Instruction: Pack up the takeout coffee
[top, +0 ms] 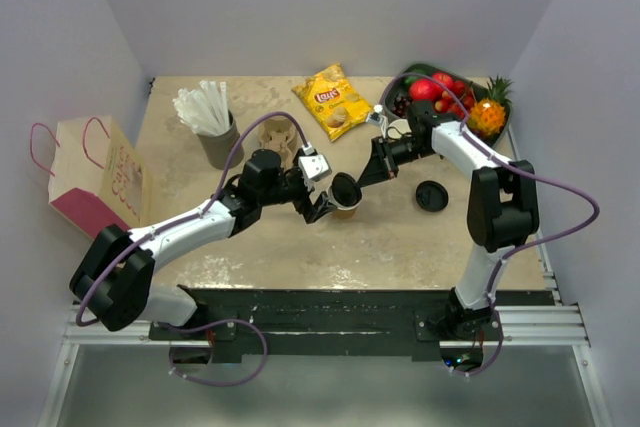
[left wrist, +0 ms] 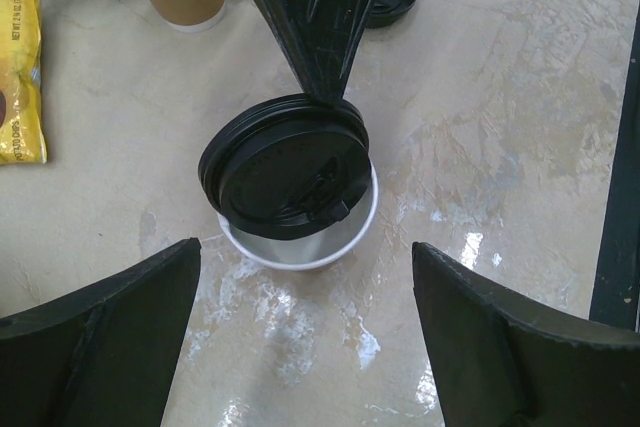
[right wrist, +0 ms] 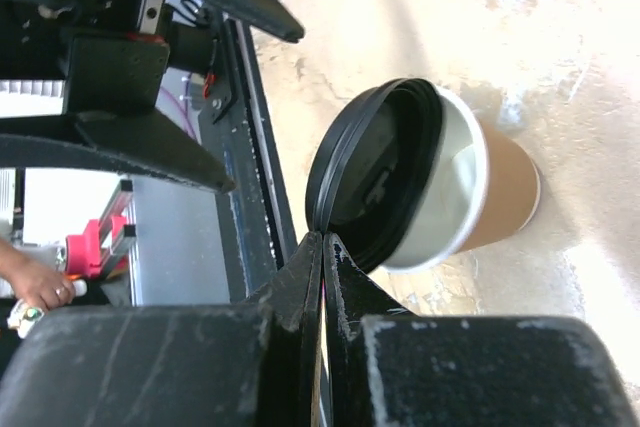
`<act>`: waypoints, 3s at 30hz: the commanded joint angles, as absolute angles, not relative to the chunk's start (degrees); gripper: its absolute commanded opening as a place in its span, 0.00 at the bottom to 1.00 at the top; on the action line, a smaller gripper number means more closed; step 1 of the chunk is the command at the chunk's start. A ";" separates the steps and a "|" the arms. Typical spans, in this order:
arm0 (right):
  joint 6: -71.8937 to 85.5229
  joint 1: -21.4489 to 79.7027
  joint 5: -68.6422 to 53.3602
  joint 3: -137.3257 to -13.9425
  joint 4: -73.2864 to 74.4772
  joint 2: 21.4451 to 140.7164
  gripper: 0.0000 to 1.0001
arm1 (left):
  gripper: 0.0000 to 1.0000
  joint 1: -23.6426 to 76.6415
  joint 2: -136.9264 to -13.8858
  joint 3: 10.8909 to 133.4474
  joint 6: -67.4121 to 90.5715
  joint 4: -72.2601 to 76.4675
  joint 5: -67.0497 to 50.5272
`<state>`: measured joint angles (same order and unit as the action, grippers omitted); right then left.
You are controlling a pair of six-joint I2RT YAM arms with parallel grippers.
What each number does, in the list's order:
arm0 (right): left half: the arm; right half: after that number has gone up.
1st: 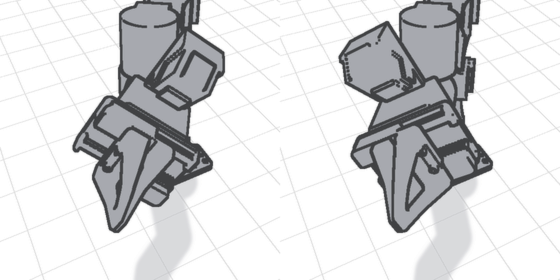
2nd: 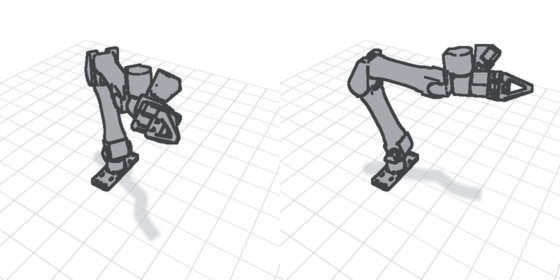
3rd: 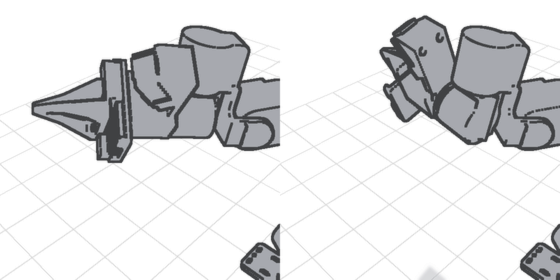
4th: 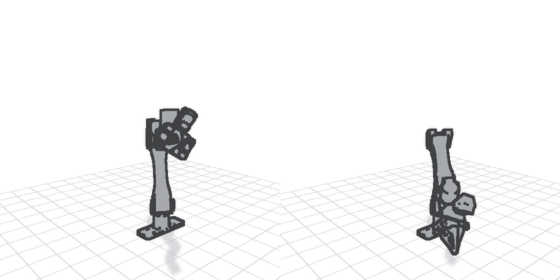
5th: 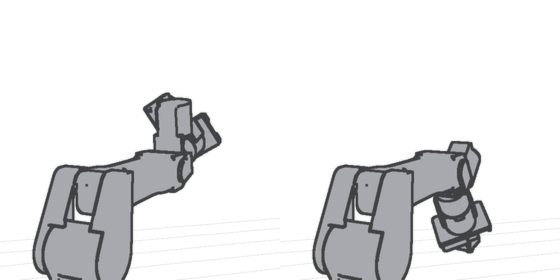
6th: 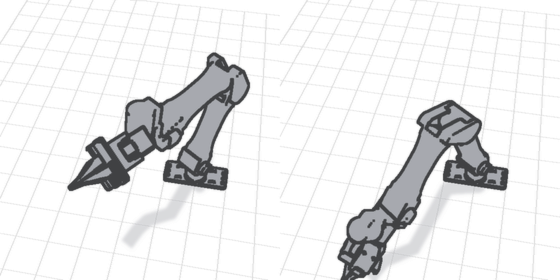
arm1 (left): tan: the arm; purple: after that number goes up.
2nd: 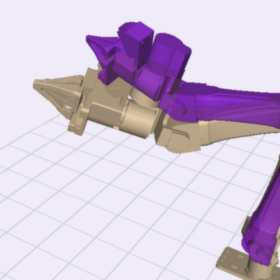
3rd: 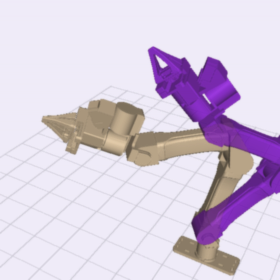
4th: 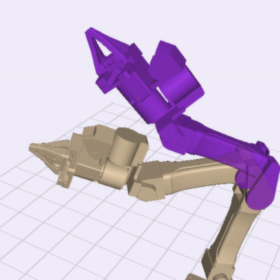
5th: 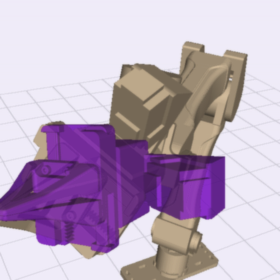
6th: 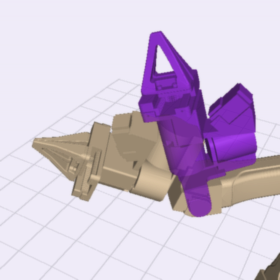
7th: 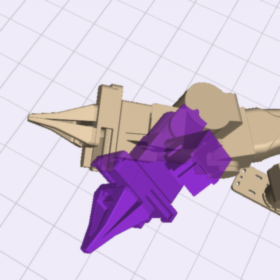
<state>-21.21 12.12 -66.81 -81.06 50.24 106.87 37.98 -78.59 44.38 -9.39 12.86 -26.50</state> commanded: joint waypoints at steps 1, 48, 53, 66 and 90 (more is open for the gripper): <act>-17.67 11.95 -63.11 -80.25 45.88 105.73 0.02 | 0.91 38.32 -78.66 45.09 -8.79 17.84 -25.93; -15.47 11.95 -59.41 -81.65 44.30 109.07 0.09 | 0.91 32.52 -80.86 39.90 5.80 16.44 -23.73; -15.64 12.04 -59.41 -81.48 44.38 109.25 0.09 | 0.90 32.25 -80.95 39.47 4.57 14.59 -23.38; -16.08 11.95 -60.11 -81.91 44.38 109.51 0.10 | 0.90 31.91 -82.18 39.20 4.83 16.35 -25.40; -24.00 12.13 -62.58 -80.77 46.14 106.43 0.39 | 0.93 31.38 -89.03 52.73 9.49 15.91 -25.92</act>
